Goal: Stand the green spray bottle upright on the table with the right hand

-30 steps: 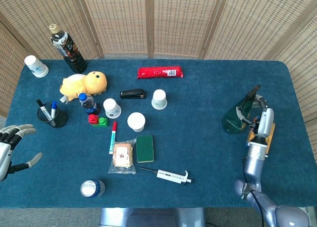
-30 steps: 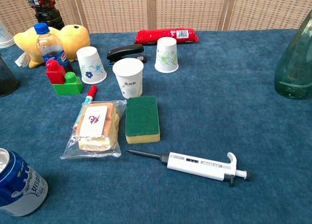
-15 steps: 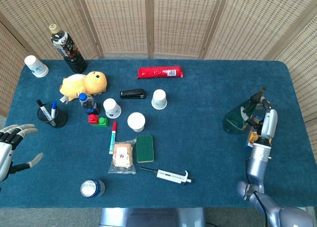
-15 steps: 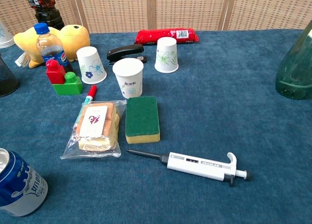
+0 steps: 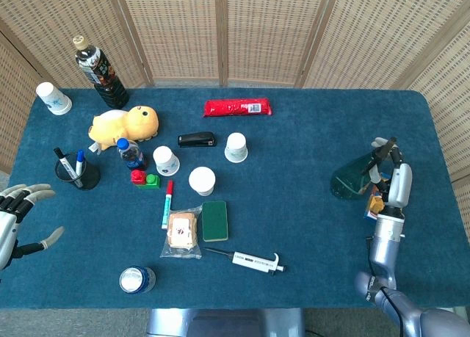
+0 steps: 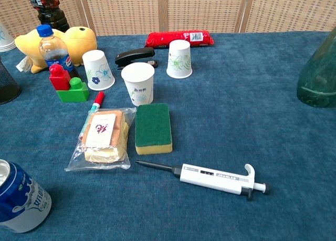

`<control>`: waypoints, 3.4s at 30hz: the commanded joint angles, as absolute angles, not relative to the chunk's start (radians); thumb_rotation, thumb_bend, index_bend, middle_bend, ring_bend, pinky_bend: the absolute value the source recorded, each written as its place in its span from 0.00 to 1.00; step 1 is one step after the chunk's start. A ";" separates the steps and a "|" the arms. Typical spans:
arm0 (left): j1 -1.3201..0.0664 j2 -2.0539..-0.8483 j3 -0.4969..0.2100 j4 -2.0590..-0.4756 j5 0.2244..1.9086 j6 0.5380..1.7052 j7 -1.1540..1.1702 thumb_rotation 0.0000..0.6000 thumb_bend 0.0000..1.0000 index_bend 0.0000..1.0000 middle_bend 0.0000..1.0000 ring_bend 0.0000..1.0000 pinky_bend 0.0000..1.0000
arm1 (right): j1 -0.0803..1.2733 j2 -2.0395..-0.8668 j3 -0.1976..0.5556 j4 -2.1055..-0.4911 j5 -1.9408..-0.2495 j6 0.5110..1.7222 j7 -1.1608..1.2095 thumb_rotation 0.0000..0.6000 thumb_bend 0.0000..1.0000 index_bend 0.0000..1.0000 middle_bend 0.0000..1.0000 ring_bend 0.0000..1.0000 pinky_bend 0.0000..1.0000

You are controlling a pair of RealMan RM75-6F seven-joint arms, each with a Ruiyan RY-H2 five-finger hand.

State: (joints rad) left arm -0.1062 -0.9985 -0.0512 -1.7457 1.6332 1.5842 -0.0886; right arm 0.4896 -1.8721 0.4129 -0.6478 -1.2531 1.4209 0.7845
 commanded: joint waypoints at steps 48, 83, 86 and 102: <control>-0.111 -1.005 -0.046 -1.742 1.637 1.581 -0.090 0.80 0.28 0.28 0.28 0.28 0.21 | 0.379 -1.770 0.373 -0.645 -1.259 1.397 0.763 0.15 0.38 0.16 0.33 0.26 0.27; -0.008 -1.026 -0.013 -1.744 1.516 1.608 0.017 0.87 0.28 0.40 0.35 0.30 0.25 | 0.212 -1.269 0.144 -1.011 -1.434 1.319 0.571 1.00 0.57 0.53 0.55 0.50 0.55; 0.005 -1.034 -0.004 -1.733 1.514 1.611 0.007 0.87 0.28 0.40 0.35 0.30 0.25 | 0.195 -1.242 0.136 -1.073 -1.434 1.334 0.533 1.00 0.57 0.53 0.55 0.50 0.55; 0.014 -1.061 -0.007 -1.695 1.516 1.602 0.024 0.87 0.28 0.39 0.35 0.30 0.23 | 0.152 -1.175 0.118 -1.239 -1.427 1.369 0.385 1.00 0.56 0.53 0.55 0.49 0.55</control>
